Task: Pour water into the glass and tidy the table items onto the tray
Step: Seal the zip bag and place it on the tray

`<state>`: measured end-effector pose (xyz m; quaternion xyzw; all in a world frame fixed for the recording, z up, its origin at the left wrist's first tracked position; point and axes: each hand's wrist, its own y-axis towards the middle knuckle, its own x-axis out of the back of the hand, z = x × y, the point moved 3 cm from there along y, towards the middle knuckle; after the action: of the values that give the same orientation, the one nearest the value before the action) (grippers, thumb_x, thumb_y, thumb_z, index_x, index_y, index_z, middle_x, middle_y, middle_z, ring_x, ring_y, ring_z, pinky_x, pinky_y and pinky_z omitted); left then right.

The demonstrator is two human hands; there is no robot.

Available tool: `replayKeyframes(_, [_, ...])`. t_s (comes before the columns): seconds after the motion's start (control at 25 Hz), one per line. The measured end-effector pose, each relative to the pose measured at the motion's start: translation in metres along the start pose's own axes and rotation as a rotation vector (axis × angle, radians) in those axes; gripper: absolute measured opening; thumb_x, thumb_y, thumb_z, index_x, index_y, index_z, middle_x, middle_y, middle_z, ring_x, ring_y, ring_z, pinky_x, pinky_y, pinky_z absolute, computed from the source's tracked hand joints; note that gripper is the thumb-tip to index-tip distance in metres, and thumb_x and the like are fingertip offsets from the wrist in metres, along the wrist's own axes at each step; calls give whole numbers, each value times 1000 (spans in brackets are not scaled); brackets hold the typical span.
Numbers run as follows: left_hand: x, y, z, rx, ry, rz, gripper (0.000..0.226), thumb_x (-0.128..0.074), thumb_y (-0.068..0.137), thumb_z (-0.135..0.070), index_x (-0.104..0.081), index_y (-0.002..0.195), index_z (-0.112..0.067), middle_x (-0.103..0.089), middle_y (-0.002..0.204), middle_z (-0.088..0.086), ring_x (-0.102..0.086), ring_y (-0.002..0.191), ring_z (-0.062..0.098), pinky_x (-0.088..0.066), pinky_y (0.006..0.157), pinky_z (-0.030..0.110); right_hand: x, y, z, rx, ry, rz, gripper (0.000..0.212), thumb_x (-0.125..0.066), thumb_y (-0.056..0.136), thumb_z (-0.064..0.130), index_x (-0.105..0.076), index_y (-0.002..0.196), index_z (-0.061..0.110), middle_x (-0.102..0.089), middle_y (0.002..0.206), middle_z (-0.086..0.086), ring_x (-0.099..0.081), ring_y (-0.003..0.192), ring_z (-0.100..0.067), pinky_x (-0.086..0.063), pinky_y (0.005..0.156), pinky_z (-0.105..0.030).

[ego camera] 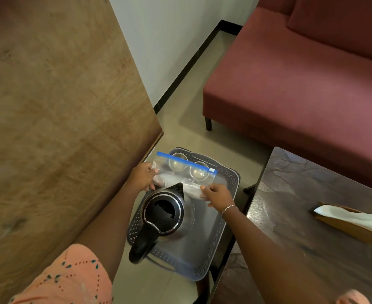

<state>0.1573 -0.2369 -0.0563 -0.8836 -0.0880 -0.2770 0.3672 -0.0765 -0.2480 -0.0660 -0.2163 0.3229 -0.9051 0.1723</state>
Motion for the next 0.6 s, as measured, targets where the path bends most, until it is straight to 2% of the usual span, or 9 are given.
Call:
replayKeyframes(0.08, [-3, 6, 1, 56, 19, -82, 5, -51, 89, -5, -49, 85, -7, -57, 59, 17, -54, 34, 19, -39, 33, 20, -3, 4, -1, -98, 54, -12, 31, -57, 87, 16, -48, 57, 9, -60, 62, -6, -53, 58, -19, -44, 58, -28])
replayKeyframes(0.16, [-6, 8, -2, 47, 126, -147, 25, -53, 84, -3, -49, 108, -7, -64, 83, 23, -65, 67, 34, -52, 57, 37, -6, 5, 0, -172, 117, -14, 30, -59, 85, 16, -47, 58, 11, -58, 65, -11, -51, 53, -20, -43, 53, -29])
replayKeyframes(0.2, [-7, 7, -6, 18, 217, -162, 37, -53, 83, -3, -47, 120, -9, -64, 99, 23, -63, 86, 37, -52, 72, 41, -5, 4, 3, -164, 81, -51, 24, -60, 84, 18, -50, 64, 10, -59, 75, -15, -55, 60, -24, -47, 58, -33])
replayKeyframes(0.24, [-7, 6, -11, -35, 313, -184, 47, -54, 84, -5, -43, 129, -13, -60, 110, 21, -59, 99, 37, -49, 81, 42, -3, 3, 7, -125, -25, -109, 13, -61, 83, 19, -56, 78, 9, -59, 90, -18, -59, 75, -29, -49, 70, -37])
replayKeyframes(0.28, [-7, 4, -19, -118, 403, -213, 51, -54, 85, -7, -41, 134, -17, -56, 118, 18, -54, 106, 36, -46, 87, 42, 0, 2, 10, -58, -189, -203, 21, -60, 84, 19, -56, 101, 7, -56, 108, -18, -57, 94, -32, -47, 84, -39])
replayKeyframes(0.32, [-6, 2, -27, -233, 485, -247, 52, -53, 86, -9, -41, 135, -21, -52, 124, 15, -49, 111, 34, -44, 91, 43, 2, 0, 15, 50, -351, -291, 38, -58, 84, 14, -48, 120, 7, -49, 124, -17, -50, 111, -33, -42, 94, -40])
replayKeyframes(0.4, [-9, 4, -42, -461, 605, -203, 47, -51, 89, -12, -46, 133, -26, -47, 135, 6, -37, 125, 29, -37, 101, 44, 1, -3, 32, 373, -560, -344, 61, -53, 80, 2, -34, 137, 11, -36, 142, -13, -34, 131, -31, -34, 107, -43])
replayKeyframes(0.48, [-20, 11, -45, -521, 670, 22, 39, -48, 94, -21, -49, 131, -29, -45, 140, -3, -29, 135, 24, -29, 108, 47, -11, 1, 42, 512, -795, -124, 72, -55, 78, 4, -25, 142, 17, -25, 150, -8, -20, 140, -26, -23, 113, -47])
replayKeyframes(0.6, [-32, 17, -28, -357, 693, 289, 34, -43, 96, -35, -55, 126, -26, -56, 132, 5, -44, 128, 23, -34, 107, 43, -28, 8, 28, 404, -1024, 207, 71, -54, 83, 15, -18, 143, 20, -17, 153, -6, -14, 142, -25, -12, 114, -50])
